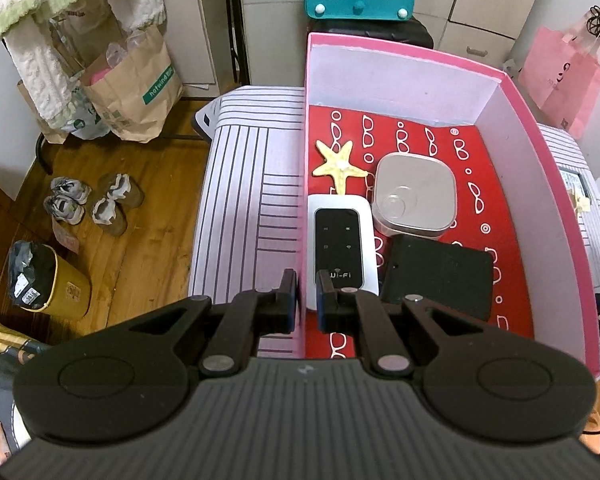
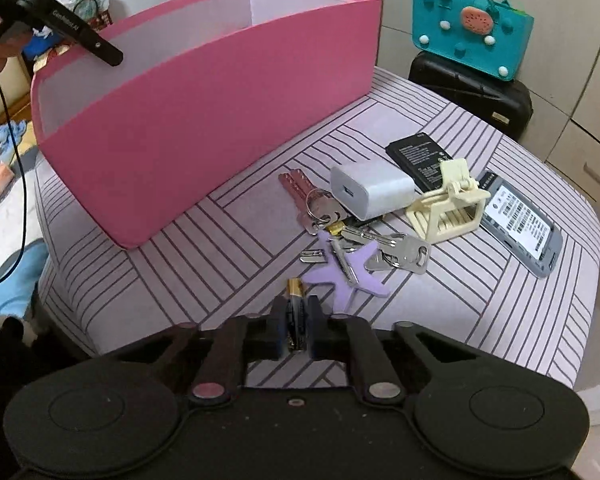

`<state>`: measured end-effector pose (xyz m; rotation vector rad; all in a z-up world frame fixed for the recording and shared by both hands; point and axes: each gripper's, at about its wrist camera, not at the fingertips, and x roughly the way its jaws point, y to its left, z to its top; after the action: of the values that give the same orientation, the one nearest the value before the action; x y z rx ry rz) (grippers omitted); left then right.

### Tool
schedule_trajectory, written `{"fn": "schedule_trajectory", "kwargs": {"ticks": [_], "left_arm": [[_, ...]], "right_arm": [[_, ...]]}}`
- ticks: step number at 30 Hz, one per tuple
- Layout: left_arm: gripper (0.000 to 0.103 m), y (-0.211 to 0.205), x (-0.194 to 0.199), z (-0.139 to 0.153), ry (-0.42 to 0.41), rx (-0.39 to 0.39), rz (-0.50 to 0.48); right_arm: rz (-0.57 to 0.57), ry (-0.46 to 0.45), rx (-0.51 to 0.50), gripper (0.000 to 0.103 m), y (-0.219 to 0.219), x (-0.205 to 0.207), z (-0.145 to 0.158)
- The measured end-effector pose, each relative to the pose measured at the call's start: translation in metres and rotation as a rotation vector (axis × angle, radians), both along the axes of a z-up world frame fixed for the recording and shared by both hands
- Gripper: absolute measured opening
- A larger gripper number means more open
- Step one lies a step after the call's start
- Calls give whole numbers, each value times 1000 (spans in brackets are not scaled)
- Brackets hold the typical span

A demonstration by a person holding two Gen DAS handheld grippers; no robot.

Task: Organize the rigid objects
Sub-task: 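Carry the battery into the box beside the rounded case and release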

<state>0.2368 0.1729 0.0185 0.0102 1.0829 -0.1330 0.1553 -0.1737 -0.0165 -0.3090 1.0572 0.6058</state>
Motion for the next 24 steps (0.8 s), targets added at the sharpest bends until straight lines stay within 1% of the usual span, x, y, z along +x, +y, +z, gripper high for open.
{"fn": "schedule_trajectory", "kwargs": {"ticks": [3,6,9,12,13,16,18,21,24], "left_arm": [[9,-1,1,0,9,7,-16],[9,-1,0,2,16,14,-37],[9,-1,-1,3,11,21,-61],[9,-2,-2,2,-1,27,-75],[9,-2,-3,2,-5,24,-77],[9,2,-4,1,-13,9,-82],[9,5,-4,1,-13,-4,-86],[9,8,-2,1,-12,-23,-95],[9,9,-3,1,-16,-25,-105]], "right_arm": [[-3,22,4,11,4,5,11],[17,17,73,11,9,7,38],[37,-31,146,11,17,5,69],[53,-109,219,11,29,7,97],[66,-139,228,11,36,9,104],[105,-214,223,11,59,18,118],[128,-230,211,11,75,27,121],[157,-246,143,11,101,44,117],[169,-243,38,11,125,68,103]]}}
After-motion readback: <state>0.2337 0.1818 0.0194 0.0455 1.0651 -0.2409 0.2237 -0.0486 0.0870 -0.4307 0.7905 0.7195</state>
